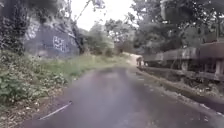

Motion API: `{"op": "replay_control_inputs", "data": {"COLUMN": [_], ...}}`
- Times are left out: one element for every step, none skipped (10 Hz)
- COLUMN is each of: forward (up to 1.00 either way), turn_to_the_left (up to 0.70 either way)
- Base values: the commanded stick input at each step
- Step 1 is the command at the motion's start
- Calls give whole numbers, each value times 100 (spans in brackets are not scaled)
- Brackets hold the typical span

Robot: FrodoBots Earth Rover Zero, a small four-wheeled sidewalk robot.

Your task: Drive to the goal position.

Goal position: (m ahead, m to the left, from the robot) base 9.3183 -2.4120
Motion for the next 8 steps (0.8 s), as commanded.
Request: {"op": "replay_control_inputs", "data": {"forward": [45,45,45,45,45,45,45,45], "turn_to_the_left": [3,2,2,2,2,2,2,2]}}
